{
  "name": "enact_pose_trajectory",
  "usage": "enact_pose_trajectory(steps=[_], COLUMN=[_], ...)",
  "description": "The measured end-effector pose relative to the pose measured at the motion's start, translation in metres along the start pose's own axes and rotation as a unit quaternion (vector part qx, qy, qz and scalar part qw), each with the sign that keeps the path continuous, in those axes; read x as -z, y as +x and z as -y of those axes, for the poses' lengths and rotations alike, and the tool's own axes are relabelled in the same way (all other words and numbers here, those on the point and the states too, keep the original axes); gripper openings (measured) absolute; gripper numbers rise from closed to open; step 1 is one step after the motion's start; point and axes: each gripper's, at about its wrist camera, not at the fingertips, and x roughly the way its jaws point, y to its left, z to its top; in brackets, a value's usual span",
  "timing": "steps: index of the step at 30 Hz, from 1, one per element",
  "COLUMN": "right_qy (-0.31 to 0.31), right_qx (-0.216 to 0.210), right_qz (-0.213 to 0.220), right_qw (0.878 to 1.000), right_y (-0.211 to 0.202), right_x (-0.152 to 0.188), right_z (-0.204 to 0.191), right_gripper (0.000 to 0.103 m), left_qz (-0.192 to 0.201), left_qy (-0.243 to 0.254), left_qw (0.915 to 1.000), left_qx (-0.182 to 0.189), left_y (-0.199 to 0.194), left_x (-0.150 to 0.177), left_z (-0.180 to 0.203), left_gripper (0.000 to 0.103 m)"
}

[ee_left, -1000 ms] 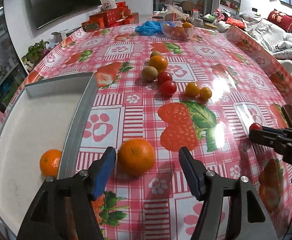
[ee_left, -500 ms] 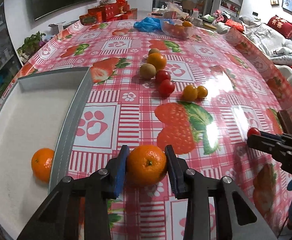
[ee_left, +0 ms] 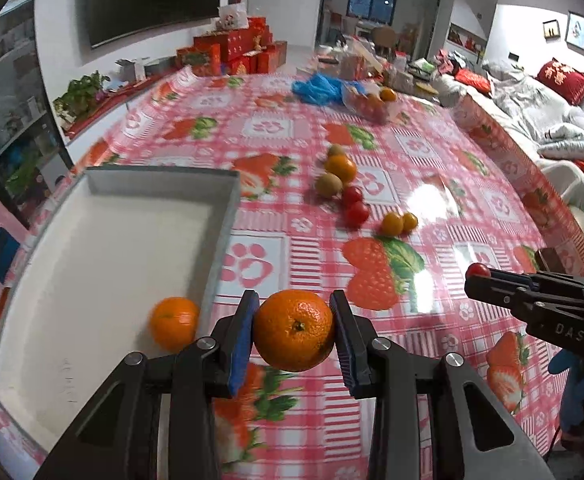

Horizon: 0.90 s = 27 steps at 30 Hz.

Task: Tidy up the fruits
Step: 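Carry the tangerine and red tomato over the white tray with both grippers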

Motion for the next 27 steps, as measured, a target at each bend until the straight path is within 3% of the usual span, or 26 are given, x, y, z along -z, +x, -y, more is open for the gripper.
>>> enact_pose_trajectory(steps=[9,19,27], right_qy=[-0.045,-0.092,-0.126], right_qx=[-0.023,-0.049,-0.071], right_qz=[-0.006,-0.023,-0.040], right_qw=[0.999,0.994,0.989], right_y=[0.015,0.036,0.055], right_x=[-0.018,-0.034,-0.037], right_z=[-0.053,-0.114,-0.161], right_gripper=[0.022,0.022,0.022], left_qz=[0.027,0.013,0.007], left_qy=[-0.033,-0.082,-0.091], left_qw=[0.9981,0.9939,0.9922], left_qx=[-0.045,-0.072,-0.085], left_y=[-0.026,-0.021,-0.021], left_x=[0.002,0.024,0.038], left_z=[-0.060,-0.119,-0.137], left_gripper=[0.038,0.038,0.038])
